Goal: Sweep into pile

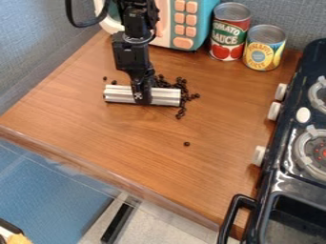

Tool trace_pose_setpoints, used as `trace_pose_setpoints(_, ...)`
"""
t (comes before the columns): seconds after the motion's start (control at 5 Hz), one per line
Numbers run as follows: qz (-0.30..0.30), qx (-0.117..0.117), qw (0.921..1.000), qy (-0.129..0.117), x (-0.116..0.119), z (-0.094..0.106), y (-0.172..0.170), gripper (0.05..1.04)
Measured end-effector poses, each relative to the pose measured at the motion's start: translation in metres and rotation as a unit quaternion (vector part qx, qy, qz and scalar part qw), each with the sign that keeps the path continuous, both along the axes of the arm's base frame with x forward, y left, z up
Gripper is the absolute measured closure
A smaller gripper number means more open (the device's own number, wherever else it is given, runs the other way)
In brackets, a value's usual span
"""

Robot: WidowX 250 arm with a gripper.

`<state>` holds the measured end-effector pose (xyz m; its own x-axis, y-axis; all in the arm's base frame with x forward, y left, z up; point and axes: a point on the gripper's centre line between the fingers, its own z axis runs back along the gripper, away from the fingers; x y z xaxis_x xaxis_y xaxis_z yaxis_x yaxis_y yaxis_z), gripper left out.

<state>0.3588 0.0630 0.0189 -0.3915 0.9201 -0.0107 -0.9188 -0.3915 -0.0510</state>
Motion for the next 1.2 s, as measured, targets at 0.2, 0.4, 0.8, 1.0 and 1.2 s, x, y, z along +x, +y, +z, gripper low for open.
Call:
trace_pose_setpoints(0.2, -0.002, 0.005, 1.0, -0.002, 0.007, -0.001, 0.002, 0.711)
trace_pose_setpoints(0.4, -0.001, 0.011, 0.9999, -0.004, 0.015, 0.001, 0.005, 0.711)
trace_pose_setpoints(0.8, 0.006, 0.012, 0.9999, -0.007, 0.024, 0.002, 0.008, 0.711)
trace_pose_setpoints(1.0, 0.001, 0.007, 0.9999, -0.009, 0.023, 0.001, 0.006, 0.711)
trace_pose_setpoints(1.2, 0.004, -0.009, 0.9996, -0.025, 0.012, 0.023, 0.005, 0.711)
